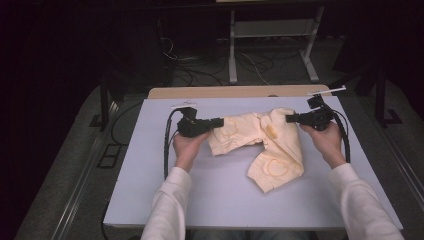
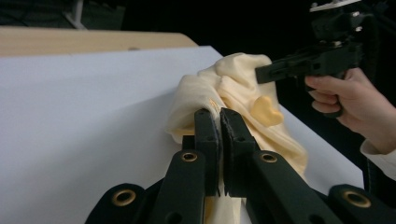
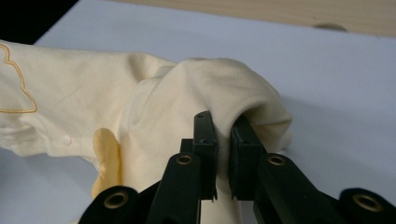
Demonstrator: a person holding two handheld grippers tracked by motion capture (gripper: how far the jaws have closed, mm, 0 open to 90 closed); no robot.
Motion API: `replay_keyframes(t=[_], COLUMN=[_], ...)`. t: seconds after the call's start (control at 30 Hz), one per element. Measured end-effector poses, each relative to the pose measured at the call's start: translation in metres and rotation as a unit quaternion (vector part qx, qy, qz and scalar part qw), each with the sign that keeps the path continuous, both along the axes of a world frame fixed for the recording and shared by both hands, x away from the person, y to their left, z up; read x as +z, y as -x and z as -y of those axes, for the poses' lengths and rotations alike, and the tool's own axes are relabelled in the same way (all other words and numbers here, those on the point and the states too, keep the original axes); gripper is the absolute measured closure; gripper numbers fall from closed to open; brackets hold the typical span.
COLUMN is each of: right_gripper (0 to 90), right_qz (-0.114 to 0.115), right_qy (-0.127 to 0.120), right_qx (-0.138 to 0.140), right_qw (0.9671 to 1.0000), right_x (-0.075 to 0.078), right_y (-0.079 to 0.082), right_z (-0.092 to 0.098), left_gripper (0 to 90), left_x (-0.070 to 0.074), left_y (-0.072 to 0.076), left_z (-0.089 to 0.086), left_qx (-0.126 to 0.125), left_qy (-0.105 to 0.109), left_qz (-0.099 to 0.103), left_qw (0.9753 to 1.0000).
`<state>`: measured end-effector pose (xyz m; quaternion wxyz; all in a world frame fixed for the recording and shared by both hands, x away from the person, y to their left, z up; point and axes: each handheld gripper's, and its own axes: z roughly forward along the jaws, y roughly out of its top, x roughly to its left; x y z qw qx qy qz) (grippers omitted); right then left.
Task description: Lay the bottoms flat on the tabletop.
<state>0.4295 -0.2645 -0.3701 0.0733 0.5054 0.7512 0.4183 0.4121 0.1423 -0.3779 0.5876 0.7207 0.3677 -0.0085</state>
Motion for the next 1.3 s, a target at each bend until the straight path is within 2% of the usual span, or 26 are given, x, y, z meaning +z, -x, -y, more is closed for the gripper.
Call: replay_keyframes(t=[0.13, 0.23, 0.3, 0.37, 0.5, 0.6, 0.7, 0.77, 0.83, 0.97, 1.07, 1.13, 1.3], right_gripper=[82.2, 82.1, 82.1, 81.9, 79.0, 71.6, 66.2, 65.0, 63.3, 60.8, 57.8, 56.2, 53.7], right_qz=[0.020, 0.031, 0.043, 0.051, 0.035, 0.019, 0.015, 0.026, 0.041, 0.057, 0.060, 0.060, 0.057], right_qy=[-0.012, -0.013, -0.029, -0.028, -0.008, 0.019, 0.050, 0.053, 0.042, 0.019, -0.006, -0.005, 0.015], right_qx=[0.025, 0.046, 0.069, 0.086, 0.087, 0.074, 0.058, 0.049, 0.045, 0.061, 0.087, 0.110, 0.162], right_qw=[0.9994, 0.9984, 0.9963, 0.9946, 0.9956, 0.9969, 0.9969, 0.9970, 0.9972, 0.9964, 0.9943, 0.9921, 0.9850], right_x=[0.010, 0.015, 0.015, 0.011, -0.005, -0.016, -0.016, -0.010, -0.002, 0.010, 0.011, 0.008, -0.004], right_y=[-0.009, -0.014, -0.016, -0.019, -0.027, -0.030, -0.027, -0.022, -0.016, -0.006, 0.000, 0.004, 0.012], right_z=[-0.023, -0.040, -0.051, -0.060, -0.066, -0.066, -0.062, -0.058, -0.054, -0.056, -0.068, -0.080, -0.112], left_gripper=[85.6, 85.6, 85.8, 86.0, 86.4, 86.5, 86.5, 86.5, 86.5, 86.5, 86.5, 86.5, 86.5], left_x=[0.014, 0.021, 0.023, 0.023, 0.012, 0.001, -0.012, -0.020, -0.029, -0.036, -0.038, -0.040, -0.044], left_y=[0.012, 0.022, 0.028, 0.037, 0.046, 0.051, 0.056, 0.058, 0.060, 0.063, 0.065, 0.067, 0.068], left_z=[-0.021, -0.033, -0.039, -0.045, -0.045, -0.040, -0.034, -0.031, -0.029, -0.025, -0.022, -0.019, -0.020], left_qx=[0.011, 0.015, 0.016, 0.016, 0.011, 0.002, -0.010, -0.015, -0.020, -0.029, -0.040, -0.047, -0.048], left_qy=[0.009, 0.021, 0.027, 0.034, 0.032, 0.037, 0.030, 0.028, 0.025, 0.025, 0.021, 0.014, 0.026], left_qz=[0.019, 0.026, 0.030, 0.033, 0.025, 0.014, 0.003, -0.005, -0.017, -0.028, -0.032, -0.034, -0.040], left_qw=[0.9997, 0.9993, 0.9990, 0.9988, 0.9991, 0.9992, 0.9995, 0.9995, 0.9994, 0.9989, 0.9984, 0.9982, 0.9977])
